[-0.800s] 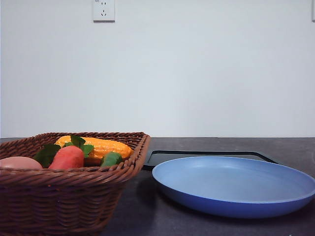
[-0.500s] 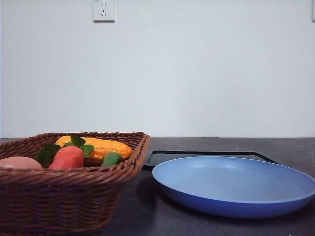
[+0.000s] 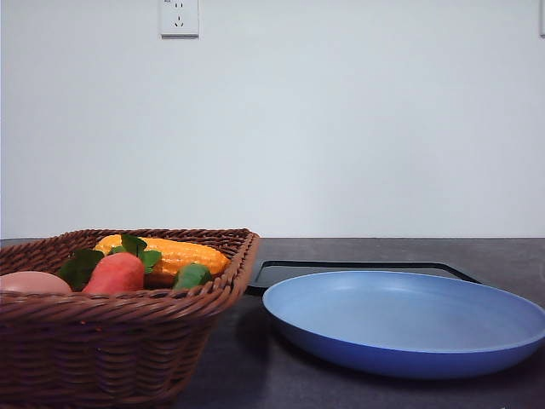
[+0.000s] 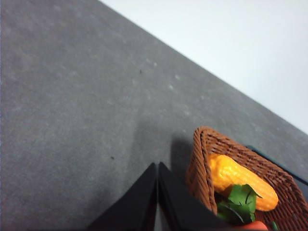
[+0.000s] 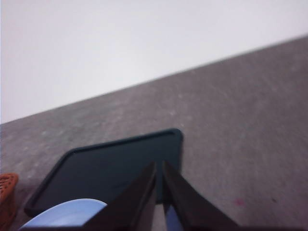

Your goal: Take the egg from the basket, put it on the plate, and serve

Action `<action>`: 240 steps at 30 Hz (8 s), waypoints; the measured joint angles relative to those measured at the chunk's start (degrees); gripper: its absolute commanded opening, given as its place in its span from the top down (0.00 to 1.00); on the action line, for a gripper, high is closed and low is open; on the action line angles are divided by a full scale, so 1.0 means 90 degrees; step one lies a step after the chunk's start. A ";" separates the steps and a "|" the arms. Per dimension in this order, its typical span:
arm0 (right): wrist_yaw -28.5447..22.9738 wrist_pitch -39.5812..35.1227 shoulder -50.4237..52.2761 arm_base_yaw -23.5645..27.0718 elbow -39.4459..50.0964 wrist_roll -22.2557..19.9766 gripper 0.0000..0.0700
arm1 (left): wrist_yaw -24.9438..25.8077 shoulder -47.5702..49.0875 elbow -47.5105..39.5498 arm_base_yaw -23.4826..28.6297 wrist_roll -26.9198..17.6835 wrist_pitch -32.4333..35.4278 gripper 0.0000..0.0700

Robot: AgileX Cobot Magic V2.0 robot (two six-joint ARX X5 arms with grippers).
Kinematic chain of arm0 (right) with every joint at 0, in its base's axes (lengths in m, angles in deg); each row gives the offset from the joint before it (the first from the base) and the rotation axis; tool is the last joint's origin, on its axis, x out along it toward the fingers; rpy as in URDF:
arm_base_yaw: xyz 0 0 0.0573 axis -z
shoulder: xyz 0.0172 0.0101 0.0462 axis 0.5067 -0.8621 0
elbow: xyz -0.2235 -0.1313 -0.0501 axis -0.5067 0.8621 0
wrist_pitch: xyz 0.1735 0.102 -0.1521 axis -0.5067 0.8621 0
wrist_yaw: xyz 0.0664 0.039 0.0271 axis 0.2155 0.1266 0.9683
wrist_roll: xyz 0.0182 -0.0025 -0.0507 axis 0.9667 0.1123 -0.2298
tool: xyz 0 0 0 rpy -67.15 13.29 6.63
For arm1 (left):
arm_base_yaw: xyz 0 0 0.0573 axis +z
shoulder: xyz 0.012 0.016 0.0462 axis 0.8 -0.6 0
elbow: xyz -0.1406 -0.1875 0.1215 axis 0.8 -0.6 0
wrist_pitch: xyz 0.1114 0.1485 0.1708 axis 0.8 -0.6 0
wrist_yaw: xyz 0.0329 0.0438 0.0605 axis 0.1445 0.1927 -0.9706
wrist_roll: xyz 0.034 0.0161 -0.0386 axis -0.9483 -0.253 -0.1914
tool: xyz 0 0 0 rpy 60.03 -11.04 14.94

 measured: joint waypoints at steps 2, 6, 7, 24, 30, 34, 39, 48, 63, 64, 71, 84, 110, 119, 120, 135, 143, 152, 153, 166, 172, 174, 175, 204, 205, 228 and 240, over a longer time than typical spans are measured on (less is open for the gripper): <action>-0.0043 0.0385 -0.0166 0.0000 -0.0355 0.0076 1.00 | 0.0013 -0.0207 0.0298 0.0000 -0.0005 -0.0172 1.00; -0.0036 0.0885 -0.0649 0.0000 -0.1110 0.0124 1.00 | 0.0247 -0.0751 0.0927 0.0000 -0.0028 -0.0316 1.00; -0.0036 0.0948 -0.0790 0.0000 -0.1273 0.0124 1.00 | 0.0349 -0.0928 0.1063 0.0000 -0.0048 -0.0323 1.00; 0.1197 0.2542 -0.3679 0.0000 -0.3557 -0.0574 1.00 | 0.2528 -0.4087 0.3558 -0.0351 -0.2013 -0.1660 1.00; 0.2115 0.3142 -0.4833 0.0001 -0.3620 -0.0868 1.00 | 0.2612 -0.4955 0.4112 -0.0979 -0.2645 -0.2491 1.00; 0.2299 0.3372 -0.5419 0.0000 -0.3620 -0.1041 0.99 | 0.2814 -0.5248 0.4126 -0.1353 -0.2818 -0.2495 0.99; 0.2300 0.3495 -0.6129 0.0000 -0.3620 -0.1133 0.72 | 0.2836 -0.5374 0.4126 -0.1575 -0.2911 -0.2394 0.81; 0.2292 0.3046 -0.7436 -0.0391 -0.3620 -0.1267 0.66 | 0.2836 -0.5387 0.4126 -0.1598 -0.2912 -0.2212 0.51; 0.2293 0.2016 -0.8746 -0.0855 -0.3620 -0.1054 0.89 | 0.2836 -0.5387 0.4126 -0.1598 -0.2912 -0.2220 0.51; 0.2288 0.2002 -0.8749 -0.0857 -0.3620 -0.1048 0.91 | 0.2835 -0.5387 0.4126 -0.1598 -0.2912 -0.2220 0.51; 0.2307 0.1955 -0.8749 -0.0856 -0.3626 -0.0989 1.00 | 0.2812 -0.5387 0.4126 -0.1598 -0.2912 -0.2220 0.43; 0.2278 0.2362 -0.7667 -0.0644 -0.3630 -0.0938 1.00 | 0.2064 -0.5525 0.4303 -0.2160 -0.3670 -0.3012 0.39; 0.2281 0.2588 -0.5586 -0.0248 -0.3632 -0.0937 1.00 | -0.0343 -0.8860 0.5527 -0.3893 -0.5012 -0.4242 0.39; 0.2280 0.2588 -0.5584 -0.0248 -0.3632 -0.0938 1.00 | -0.0338 -0.9104 0.5527 -0.3915 -0.5024 -0.4128 0.39; 0.2278 0.2588 -0.5584 -0.0248 -0.3632 -0.0938 1.00 | -0.0338 -0.9117 0.5527 -0.3915 -0.5022 -0.4126 0.39; 0.2278 0.2588 -0.5587 -0.0248 -0.3632 -0.0938 1.00 | -0.0338 -0.9188 0.5527 -0.3915 -0.4964 -0.4133 0.82; 0.2279 0.2588 -0.5586 -0.0248 -0.3632 -0.0938 1.00 | -0.0338 -0.9188 0.5576 -0.3915 -0.4956 -0.4270 0.83; 0.2463 0.2590 -0.5587 -0.0249 -0.3632 -0.0878 1.00 | -0.0336 -0.9132 0.6915 -0.3927 -0.4789 -0.5132 0.83; 0.2558 0.2590 -0.5587 -0.0253 -0.3632 -0.0847 1.00 | -0.0338 -0.9097 0.7143 -0.3950 -0.4717 -0.5150 0.83; 0.3134 0.2588 -0.6279 -0.0975 -0.3632 -0.0583 1.00 | 0.0294 -0.9022 0.8393 -0.5305 -0.3804 -0.3396 0.83; 0.3260 0.2588 -0.6554 -0.1127 -0.3632 -0.0571 1.00 | 0.0290 -0.9314 0.8395 -0.6050 -0.3716 -0.2990 0.83; 0.3384 0.2585 -0.6565 -0.1129 -0.3632 -0.0569 1.00 | 0.0186 -0.9508 0.8395 -0.6190 -0.3708 -0.2994 0.83; 0.3409 0.2585 -0.6566 -0.1129 -0.3632 -0.0568 1.00 | 0.0156 -0.9601 0.8395 -0.6230 -0.3708 -0.2997 0.83; 0.3415 0.2774 -0.6575 -0.1137 -0.3632 -0.0554 1.00 | -0.0004 -1.0603 0.8393 -0.6397 -0.3703 -0.3237 0.46; 0.3415 0.2778 -0.6575 -0.1139 -0.3632 -0.0554 1.00 | -0.0092 -1.0572 0.8393 -0.6397 -0.3703 -0.3265 0.46; 0.3183 0.2778 -0.8233 -0.0443 -0.5174 -0.0873 1.00 | -0.3393 -0.6714 0.8383 -0.6245 -0.3498 -0.3891 0.46; 0.3040 0.2774 -1.0775 0.0011 -0.7169 -0.0933 1.00 | -0.4318 -0.5619 0.8383 -0.6241 -0.3056 -0.4553 0.46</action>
